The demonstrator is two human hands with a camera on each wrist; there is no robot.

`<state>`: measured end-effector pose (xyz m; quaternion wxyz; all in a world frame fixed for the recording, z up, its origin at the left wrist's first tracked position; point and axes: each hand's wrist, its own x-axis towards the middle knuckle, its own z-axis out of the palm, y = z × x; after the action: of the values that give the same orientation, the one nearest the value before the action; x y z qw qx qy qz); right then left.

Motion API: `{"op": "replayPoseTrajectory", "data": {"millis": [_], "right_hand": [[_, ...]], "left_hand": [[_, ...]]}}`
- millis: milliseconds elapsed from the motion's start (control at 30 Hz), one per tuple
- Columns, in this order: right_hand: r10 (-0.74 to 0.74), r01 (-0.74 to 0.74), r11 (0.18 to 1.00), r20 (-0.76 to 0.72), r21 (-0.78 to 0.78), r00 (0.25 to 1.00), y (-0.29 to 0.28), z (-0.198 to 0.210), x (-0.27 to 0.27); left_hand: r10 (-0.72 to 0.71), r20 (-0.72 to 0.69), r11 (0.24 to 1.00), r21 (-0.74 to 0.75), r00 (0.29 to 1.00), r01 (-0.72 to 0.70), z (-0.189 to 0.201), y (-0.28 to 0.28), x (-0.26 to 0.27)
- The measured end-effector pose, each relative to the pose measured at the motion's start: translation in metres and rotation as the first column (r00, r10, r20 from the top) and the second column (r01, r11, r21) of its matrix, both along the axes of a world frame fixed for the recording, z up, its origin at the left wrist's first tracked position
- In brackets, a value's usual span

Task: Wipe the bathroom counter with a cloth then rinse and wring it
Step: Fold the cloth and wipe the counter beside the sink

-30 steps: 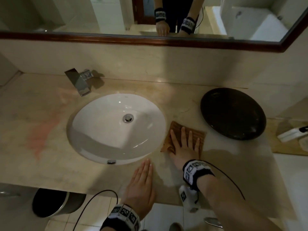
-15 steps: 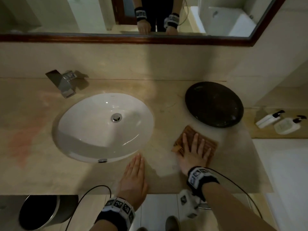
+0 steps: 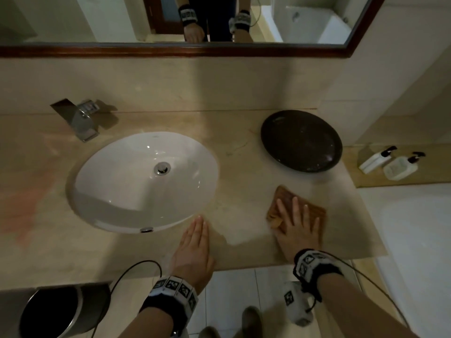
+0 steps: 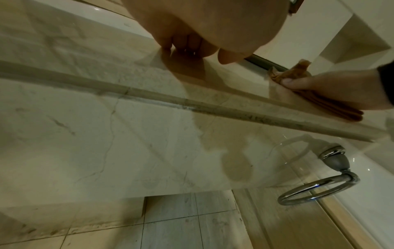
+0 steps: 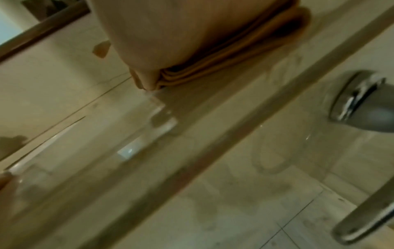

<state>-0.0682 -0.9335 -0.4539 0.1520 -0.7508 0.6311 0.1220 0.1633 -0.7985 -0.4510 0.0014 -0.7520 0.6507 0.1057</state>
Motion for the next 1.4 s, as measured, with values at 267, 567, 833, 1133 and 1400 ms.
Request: {"op": "replayPoseTrajectory", "data": {"millis": [267,567,833,1133,1400], "right_hand": [[0.145,-0.142,0.989,0.113,-0.036,0.983,0.047,-0.004,0.1],[0.127,-0.125,0.989,0.027,-0.075,0.991,0.016,-0.006,-0.018],[-0.211,0.211,0.976,0.006,-0.048,0.977,-0.005,-0.005,-0.009],[0.26,-0.245,0.956,0.076,-0.16,0.963,0.011,-0.005,-0.018],[-0.139,0.135,0.984,-0.033,-0.117,0.99,-0.043,-0.01,-0.122]], "left_hand": [[-0.029,0.0,0.998,0.05,1.0,0.029,0.001,-0.001,0.001],[-0.01,0.009,1.0,-0.002,1.0,0.01,-0.002,0.0,-0.003],[0.022,0.043,1.0,0.008,0.999,-0.022,-0.013,-0.001,-0.013],[-0.151,0.016,0.988,-0.042,0.988,0.152,-0.015,-0.043,-0.083],[-0.169,-0.019,0.985,-0.024,0.985,0.168,-0.019,-0.045,-0.083]]}}
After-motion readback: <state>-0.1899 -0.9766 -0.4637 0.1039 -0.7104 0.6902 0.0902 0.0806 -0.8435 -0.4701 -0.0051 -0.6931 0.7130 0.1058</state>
